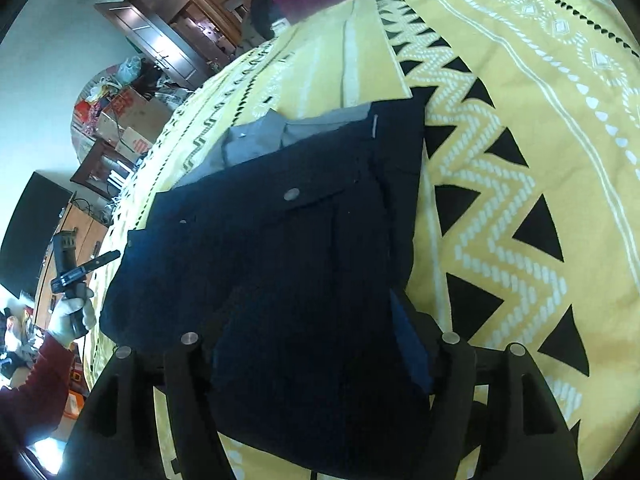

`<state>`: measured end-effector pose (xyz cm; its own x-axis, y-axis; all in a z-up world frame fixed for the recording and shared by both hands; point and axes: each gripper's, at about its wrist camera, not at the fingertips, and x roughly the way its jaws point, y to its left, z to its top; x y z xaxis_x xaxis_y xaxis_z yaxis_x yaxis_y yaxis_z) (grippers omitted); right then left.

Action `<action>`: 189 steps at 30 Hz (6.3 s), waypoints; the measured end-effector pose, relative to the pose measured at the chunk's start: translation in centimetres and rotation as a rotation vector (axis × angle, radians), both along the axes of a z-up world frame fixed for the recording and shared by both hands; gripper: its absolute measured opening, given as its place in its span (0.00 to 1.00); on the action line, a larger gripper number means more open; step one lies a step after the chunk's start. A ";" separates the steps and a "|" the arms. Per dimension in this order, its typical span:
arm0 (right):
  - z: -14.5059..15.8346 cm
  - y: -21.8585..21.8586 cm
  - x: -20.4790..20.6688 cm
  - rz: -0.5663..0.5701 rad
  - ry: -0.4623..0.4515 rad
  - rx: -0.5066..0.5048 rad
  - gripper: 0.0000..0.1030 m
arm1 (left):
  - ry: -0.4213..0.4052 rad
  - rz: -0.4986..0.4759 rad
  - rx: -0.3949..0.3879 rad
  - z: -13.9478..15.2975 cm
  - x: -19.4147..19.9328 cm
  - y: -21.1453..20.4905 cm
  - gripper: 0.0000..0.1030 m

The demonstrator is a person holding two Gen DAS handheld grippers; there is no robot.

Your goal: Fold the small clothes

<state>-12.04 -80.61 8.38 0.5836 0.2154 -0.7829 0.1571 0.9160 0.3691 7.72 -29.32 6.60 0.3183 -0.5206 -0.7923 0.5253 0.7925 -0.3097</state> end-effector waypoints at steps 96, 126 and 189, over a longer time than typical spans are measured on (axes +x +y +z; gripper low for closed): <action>4.0 -2.8 3.8 -0.004 -0.163 -0.209 0.42 | -0.230 -0.016 -0.053 4.8 -2.1 -5.0 0.28; -3.8 15.9 -9.8 0.182 0.101 -0.421 0.79 | 0.223 0.419 -0.452 -4.4 -11.5 5.2 0.54; 0.7 14.4 17.0 0.236 0.031 0.531 0.88 | -0.566 -0.208 0.043 3.8 -17.2 -17.7 0.08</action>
<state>5.00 -66.23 9.06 0.4507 0.7047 -0.5479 -0.0103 0.6179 0.7862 -9.47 -46.99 10.43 0.5918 -0.5883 -0.5511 0.7442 0.6614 0.0932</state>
